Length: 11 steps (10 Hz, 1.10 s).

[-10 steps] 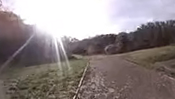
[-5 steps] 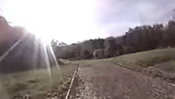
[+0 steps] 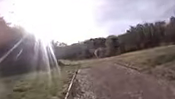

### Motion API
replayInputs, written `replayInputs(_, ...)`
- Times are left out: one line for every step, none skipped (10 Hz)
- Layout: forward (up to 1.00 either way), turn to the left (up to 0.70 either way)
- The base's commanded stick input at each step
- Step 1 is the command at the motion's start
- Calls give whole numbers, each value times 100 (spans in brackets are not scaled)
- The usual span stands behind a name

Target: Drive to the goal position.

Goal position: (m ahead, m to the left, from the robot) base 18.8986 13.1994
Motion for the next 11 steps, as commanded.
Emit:
replayInputs(85, 0)
replayInputs(85, 0)
replayInputs(85, 0)
replayInputs(85, 0)
replayInputs(85, 0)
replayInputs(85, 0)
replayInputs(85, 0)
replayInputs(85, 0)
replayInputs(85, 0)
replayInputs(85, 0)
replayInputs(85, 0)
